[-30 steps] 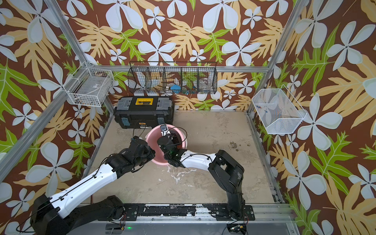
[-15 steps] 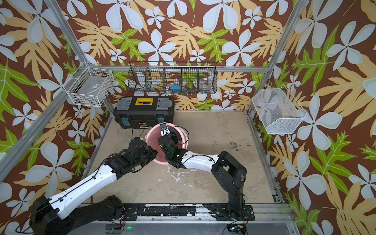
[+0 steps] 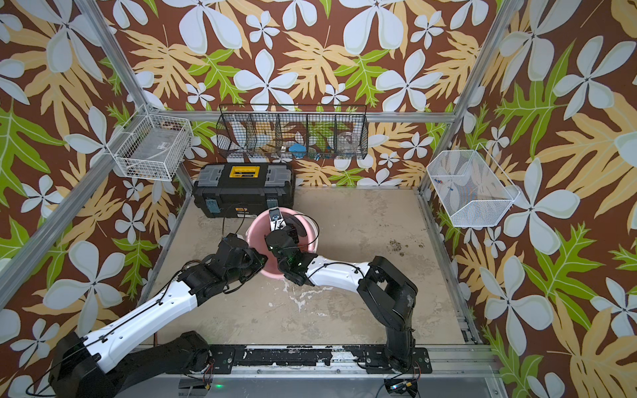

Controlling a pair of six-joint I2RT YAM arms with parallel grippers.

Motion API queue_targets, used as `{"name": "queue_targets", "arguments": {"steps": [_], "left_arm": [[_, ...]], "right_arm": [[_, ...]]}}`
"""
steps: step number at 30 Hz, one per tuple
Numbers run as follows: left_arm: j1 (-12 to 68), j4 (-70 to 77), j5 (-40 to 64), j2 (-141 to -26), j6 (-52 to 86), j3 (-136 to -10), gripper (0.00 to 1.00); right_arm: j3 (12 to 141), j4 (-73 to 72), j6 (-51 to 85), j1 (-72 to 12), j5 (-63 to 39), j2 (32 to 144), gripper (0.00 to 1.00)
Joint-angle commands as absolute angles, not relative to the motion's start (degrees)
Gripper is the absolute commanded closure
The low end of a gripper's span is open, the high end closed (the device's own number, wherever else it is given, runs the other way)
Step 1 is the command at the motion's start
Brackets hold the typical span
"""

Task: Wipe the inside of the bucket with a cloth
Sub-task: Wipe the dirt from the inside of the bucket.

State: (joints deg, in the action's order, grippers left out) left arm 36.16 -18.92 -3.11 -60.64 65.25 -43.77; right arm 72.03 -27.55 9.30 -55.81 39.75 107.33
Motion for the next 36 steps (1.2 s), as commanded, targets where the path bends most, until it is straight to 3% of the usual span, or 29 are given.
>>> {"name": "queue_targets", "arguments": {"steps": [1,9,18,28,36], "left_arm": [[36.4,-20.8,-0.9,-60.4,64.0,-44.2,1.00],[36.4,-23.7,-6.0,-60.4,64.1,-46.3,1.00],[36.4,-20.5,-2.0,-63.1,63.8,-44.1,1.00],[36.4,-20.0,-1.7,-63.5,63.8,-43.9,1.00],[36.4,-20.6,-2.8,-62.7,64.0,-43.9,1.00]], "right_arm": [[74.5,-28.4,6.5,-55.6,50.6,108.3,1.00],[74.3,-28.9,5.2,-55.9,56.8,109.7,1.00],[69.5,-38.7,4.0,-56.2,42.1,105.9,1.00],[72.1,-33.3,4.4,-55.1,33.0,106.5,1.00],[72.3,-35.3,-0.8,-55.6,53.6,107.2,1.00]]}}
